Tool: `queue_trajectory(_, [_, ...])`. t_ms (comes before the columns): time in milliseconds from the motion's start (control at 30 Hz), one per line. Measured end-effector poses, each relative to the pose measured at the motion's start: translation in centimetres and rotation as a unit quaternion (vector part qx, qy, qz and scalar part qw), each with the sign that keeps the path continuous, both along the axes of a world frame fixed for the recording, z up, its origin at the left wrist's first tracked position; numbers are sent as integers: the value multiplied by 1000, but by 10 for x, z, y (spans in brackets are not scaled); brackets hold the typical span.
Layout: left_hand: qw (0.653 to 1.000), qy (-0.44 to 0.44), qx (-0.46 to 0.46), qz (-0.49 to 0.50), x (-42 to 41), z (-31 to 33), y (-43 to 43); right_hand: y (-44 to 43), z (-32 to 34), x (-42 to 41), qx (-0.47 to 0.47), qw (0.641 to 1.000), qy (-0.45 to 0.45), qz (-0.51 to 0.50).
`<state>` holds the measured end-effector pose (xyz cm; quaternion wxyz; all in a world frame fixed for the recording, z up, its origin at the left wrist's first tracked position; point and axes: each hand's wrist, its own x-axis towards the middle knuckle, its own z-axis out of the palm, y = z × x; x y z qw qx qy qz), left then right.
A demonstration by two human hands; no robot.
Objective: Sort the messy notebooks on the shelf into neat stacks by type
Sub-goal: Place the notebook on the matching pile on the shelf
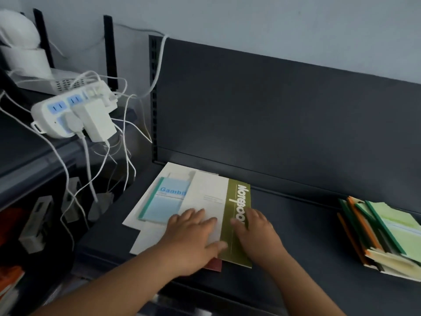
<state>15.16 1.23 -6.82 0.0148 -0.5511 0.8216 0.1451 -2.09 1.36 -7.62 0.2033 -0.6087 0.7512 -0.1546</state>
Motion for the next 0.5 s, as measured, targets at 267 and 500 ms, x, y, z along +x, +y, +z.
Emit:
queue_trajectory(267, [996, -24, 13, 89, 34, -12, -21, 8, -5, 21, 33, 995, 41, -90])
queue_trajectory(500, [979, 192, -47, 52, 42, 3, -28, 17, 2, 20, 40, 989, 7, -145])
